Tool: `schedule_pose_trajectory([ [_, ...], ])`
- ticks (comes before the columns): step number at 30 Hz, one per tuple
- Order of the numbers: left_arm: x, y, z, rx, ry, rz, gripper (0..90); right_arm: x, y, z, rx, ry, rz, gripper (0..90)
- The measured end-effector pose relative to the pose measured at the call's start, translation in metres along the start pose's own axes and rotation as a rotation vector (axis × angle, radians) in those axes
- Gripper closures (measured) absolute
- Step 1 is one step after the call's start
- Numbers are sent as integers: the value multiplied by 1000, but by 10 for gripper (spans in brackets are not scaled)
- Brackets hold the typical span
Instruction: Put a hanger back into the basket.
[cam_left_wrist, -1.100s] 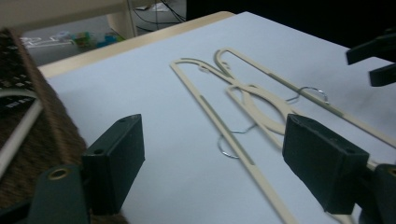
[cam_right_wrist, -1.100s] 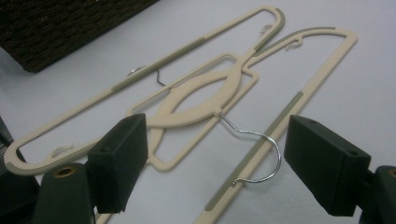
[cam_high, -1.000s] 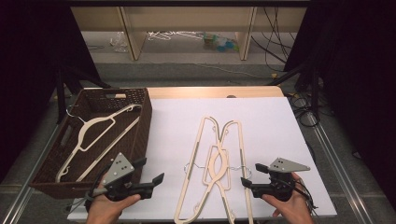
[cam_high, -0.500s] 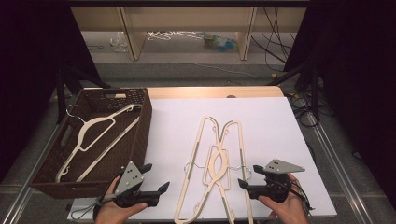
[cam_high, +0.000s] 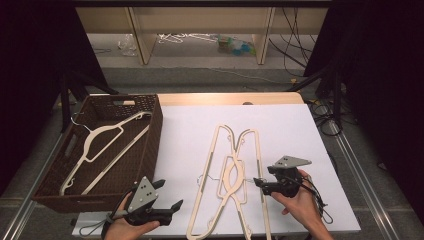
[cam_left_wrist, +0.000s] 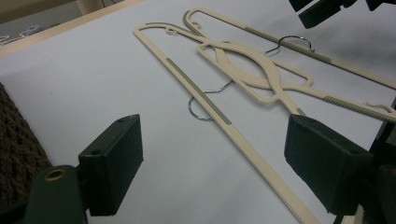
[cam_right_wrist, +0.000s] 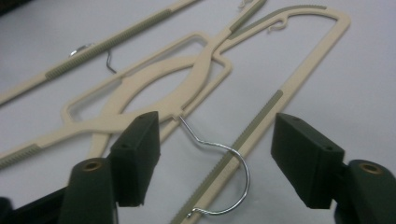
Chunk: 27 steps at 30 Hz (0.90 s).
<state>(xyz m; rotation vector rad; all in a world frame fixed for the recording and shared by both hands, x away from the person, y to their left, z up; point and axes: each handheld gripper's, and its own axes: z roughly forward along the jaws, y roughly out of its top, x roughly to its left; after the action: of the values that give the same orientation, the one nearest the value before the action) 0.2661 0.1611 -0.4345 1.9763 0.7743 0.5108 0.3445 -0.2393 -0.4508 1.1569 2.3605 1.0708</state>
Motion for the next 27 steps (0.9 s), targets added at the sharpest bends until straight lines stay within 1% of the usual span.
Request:
schedule_pose_trajectory([
  [1, 0, 0, 0, 0, 0, 0, 196, -1, 1, 0, 18, 3, 0, 372],
  [2, 0, 0, 0, 2, 3, -4, 197, -2, 3, 2, 54, 18, -14, 380],
  [3, 0, -1, 0, 3, 4, -4, 197, -2, 3, 2, 54, 18, -14, 380],
  [4, 2, -2, 0, 1, 1, -1, 197, -4, 3, 4, 66, 20, -18, 391],
  [5, 1, -2, 0, 6, 3, -18, 197, -6, 2, 5, 86, 28, -41, 424],
  [6, 2, -2, 0, 4, 0, -5, 198, -6, 1, 5, 95, 30, -42, 431],
  [7, 2, -3, 1, 7, 4, -15, 198, -6, 0, 7, 82, 25, -40, 442],
  [8, 2, -3, 1, 9, 5, -8, 199, -7, -1, 9, 92, 17, -47, 472],
  [9, 2, -3, 1, 9, 4, -10, 200, -8, -1, 8, 119, 25, -23, 497],
  [10, 2, -3, 1, 15, 3, -5, 201, -9, -1, 9, 130, 28, -18, 509],
  [11, 1, -3, 2, 13, -3, -12, 202, -12, -1, 12, 127, 24, -11, 522],
  [12, 2, -3, 2, 12, -5, 0, 203, -17, -1, 15, 141, 20, -3, 545],
  [13, 2, -3, 2, 15, -4, -1, 204, -22, -2, 17, 149, 31, -14, 558],
  [14, 2, -3, 2, 15, -4, -1, 205, -22, -2, 17, 149, 31, -14, 558],
  [15, 3, -3, 2, 16, -3, 7, 205, -23, -2, 19, 152, 36, 19, 571],
  [16, 3, -3, 2, 18, -3, 7, 205, -26, -3, 19, 176, 52, 34, 588],
  [17, 3, -3, 2, 14, -6, 0, 206, -27, -3, 21, 183, 62, 61, 613],
  [18, 3, -3, 2, 14, -6, 0, 208, -28, -4, 22, 188, 65, 58, 641],
  [19, 2, -4, 2, 14, -6, -14, 210, -30, -5, 23, 191, 66, 37, 672],
  [20, 2, -4, 2, 14, -7, -22, 210, -30, -5, 23, 191, 66, 37, 672],
  [21, 2, -4, 2, 17, -7, -20, 210, -31, -6, 23, 225, 48, 15, 694],
  [22, 2, -4, 2, 20, -3, -9, 210, -31, -6, 23, 225, 48, 15, 694],
  [24, 3, -4, 3, 18, -5, -10, 211, -30, -5, 23, 230, 38, 11, 701],
  [25, 2, -4, 3, 18, -5, -14, 212, -29, -5, 22, 242, 33, 18, 710],
  [26, 3, -4, 3, 20, -7, -2, 212, -28, -5, 22, 247, 25, 12, 716],
  [27, 2, -4, 3, 21, -7, -7, 212, -27, -5, 23, 234, 13, 10, 727],
])
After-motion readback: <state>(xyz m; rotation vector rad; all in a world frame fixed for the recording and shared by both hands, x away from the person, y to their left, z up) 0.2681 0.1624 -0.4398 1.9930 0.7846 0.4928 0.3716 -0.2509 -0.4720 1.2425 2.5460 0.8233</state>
